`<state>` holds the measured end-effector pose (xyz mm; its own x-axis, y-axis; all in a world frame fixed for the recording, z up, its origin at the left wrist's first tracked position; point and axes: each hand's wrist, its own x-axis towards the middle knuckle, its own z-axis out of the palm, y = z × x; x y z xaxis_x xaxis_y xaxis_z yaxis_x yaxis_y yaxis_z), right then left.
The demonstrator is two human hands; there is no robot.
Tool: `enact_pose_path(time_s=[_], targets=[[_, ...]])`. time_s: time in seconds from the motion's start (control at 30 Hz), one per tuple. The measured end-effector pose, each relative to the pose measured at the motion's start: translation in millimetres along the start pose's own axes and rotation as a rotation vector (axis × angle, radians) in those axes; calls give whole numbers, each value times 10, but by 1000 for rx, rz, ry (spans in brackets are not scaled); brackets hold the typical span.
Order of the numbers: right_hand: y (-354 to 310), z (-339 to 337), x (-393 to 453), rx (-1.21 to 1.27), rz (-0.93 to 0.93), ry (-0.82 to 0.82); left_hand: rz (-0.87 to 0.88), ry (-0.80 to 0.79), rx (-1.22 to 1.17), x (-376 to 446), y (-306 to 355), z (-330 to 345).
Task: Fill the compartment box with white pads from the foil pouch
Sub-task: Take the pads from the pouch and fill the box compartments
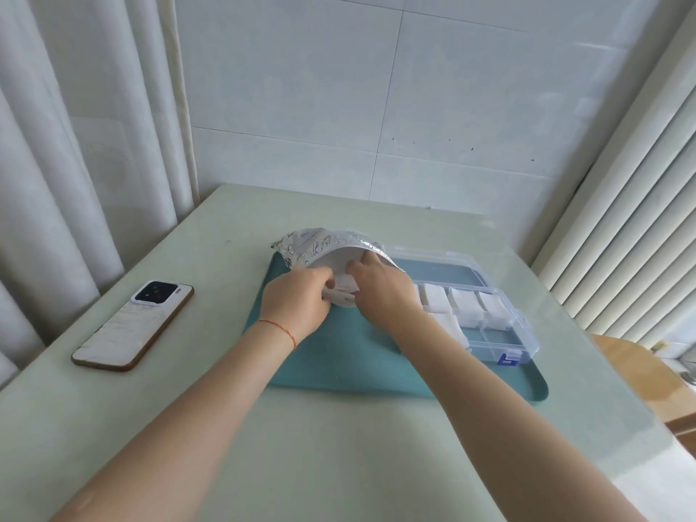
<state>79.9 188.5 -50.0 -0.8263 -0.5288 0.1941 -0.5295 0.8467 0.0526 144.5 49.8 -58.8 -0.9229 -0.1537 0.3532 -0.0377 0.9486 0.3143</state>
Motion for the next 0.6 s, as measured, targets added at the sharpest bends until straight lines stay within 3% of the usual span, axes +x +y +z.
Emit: enact_pose_path(time_s=[0.13,0.37,0.53,0.6], targets=[[87,-30,-44,-37,51,54,48,7,35,32,57,89],[193,-9,-74,-84,122,-36,76,29,-2,61,75,129],[215,-9,-55,-10,112,-54,-5,229,-442,-31,54,-12],[189,-12,-41,15,101,-51,-117,219,-644,-67,58,-97]])
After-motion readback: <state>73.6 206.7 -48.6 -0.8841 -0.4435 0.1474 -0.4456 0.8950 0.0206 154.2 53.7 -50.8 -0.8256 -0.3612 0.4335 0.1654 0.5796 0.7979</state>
